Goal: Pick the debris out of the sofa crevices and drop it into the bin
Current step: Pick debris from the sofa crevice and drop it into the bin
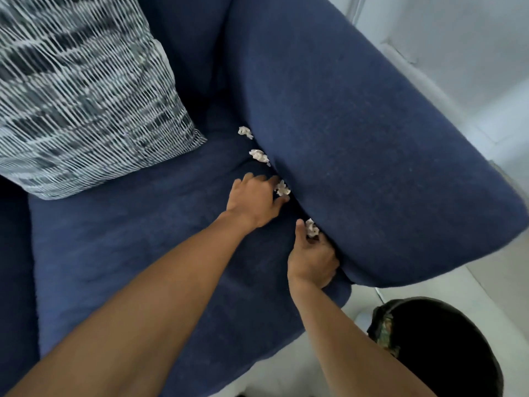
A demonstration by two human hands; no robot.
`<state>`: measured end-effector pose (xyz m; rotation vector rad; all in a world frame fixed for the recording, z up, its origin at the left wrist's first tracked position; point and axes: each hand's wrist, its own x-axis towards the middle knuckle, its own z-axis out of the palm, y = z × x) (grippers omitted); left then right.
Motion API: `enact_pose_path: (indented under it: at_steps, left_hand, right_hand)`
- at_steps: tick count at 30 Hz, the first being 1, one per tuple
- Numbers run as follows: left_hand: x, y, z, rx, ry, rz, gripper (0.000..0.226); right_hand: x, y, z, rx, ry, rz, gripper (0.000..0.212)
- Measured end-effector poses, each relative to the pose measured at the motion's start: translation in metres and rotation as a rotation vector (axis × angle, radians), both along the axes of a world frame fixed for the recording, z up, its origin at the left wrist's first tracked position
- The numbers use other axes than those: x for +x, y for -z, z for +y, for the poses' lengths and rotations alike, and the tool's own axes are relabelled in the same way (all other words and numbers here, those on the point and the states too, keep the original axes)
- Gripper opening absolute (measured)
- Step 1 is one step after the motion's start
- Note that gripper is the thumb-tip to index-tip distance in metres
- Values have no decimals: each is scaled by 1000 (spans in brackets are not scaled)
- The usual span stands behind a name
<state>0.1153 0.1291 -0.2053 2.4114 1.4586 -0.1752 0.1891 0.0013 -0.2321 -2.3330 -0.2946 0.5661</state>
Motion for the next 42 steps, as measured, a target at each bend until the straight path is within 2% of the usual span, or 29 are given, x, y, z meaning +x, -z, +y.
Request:
enact_pose_path:
  at_steps: [8, 11, 15, 27, 33, 37, 42]
  left_hand:
    - [12, 22, 2, 12, -36, -234, 16]
    - [9, 23, 2, 14, -82, -313, 12]
    - [-3, 7, -8, 22, -108, -405, 20]
    - [-32, -138, -52, 78, -110, -540, 23]
    - [-13, -206, -63, 117, -52, -604, 20]
    - [16, -241, -71, 146, -16, -620, 19]
    - [67, -271, -86, 136, 81, -618, 21]
  right_hand:
    - [7, 12, 4, -15, 9, 1, 29]
    - [9, 10, -2, 64, 0, 15, 25]
    - [9, -5, -11, 196, -35, 56, 26]
    - [29, -146, -25, 372, -291, 17, 35]
    - [61, -214, -43, 440, -333, -52, 35]
    - [96, -249, -60, 440, -338, -142, 43]
    - [158, -272, -91, 453, -343, -237, 24]
